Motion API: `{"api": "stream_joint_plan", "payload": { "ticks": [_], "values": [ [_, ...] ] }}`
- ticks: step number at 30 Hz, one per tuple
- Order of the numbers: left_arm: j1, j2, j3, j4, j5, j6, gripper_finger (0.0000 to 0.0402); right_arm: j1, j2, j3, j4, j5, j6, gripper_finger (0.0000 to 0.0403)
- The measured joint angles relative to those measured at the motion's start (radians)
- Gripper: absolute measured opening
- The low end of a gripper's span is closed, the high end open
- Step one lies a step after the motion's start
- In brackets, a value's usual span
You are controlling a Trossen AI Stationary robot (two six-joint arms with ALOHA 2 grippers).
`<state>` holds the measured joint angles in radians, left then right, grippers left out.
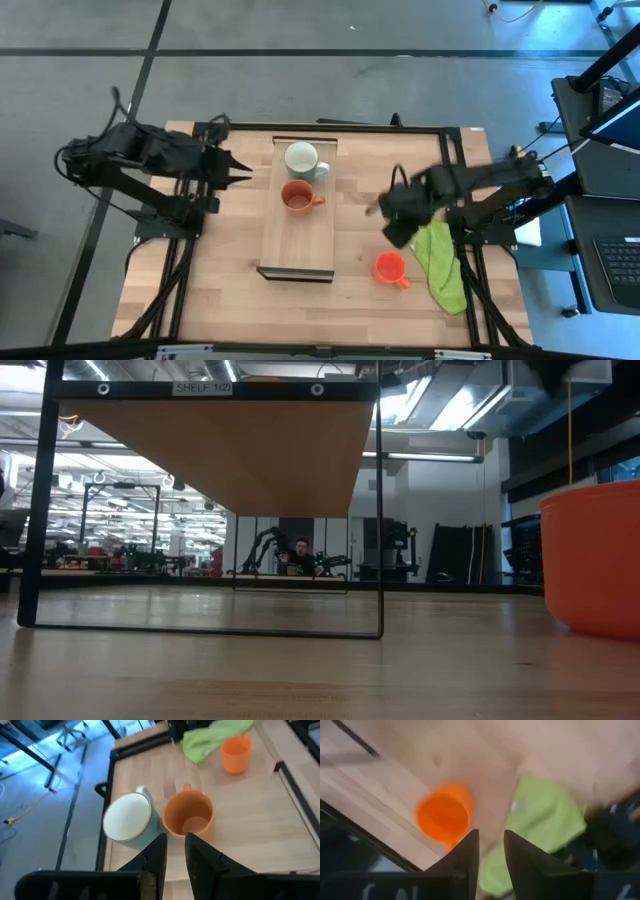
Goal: Stack small to large cups/mugs on shelf
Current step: Put the orange mug on the shelf
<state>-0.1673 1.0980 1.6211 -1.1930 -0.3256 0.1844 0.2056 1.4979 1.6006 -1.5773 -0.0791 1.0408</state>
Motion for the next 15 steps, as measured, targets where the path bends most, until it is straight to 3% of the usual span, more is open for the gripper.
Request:
{"api": "stream_joint_plan", "payload": {
  "ticks": [9, 15],
  "values": [
    [0.000, -0.048, 0.000, 0.013, 0.002, 0.024, 0.0063, 0.178, -0.002, -0.247, 0.382, 0.000, 0.220, 0.0092],
    [0.000, -0.052, 0.000, -0.001, 0.029, 0.032, 0.0063, 0.239, -0.002, -0.378, 0.455, 0.087, 0.366, 0.0092]
  ]
}}
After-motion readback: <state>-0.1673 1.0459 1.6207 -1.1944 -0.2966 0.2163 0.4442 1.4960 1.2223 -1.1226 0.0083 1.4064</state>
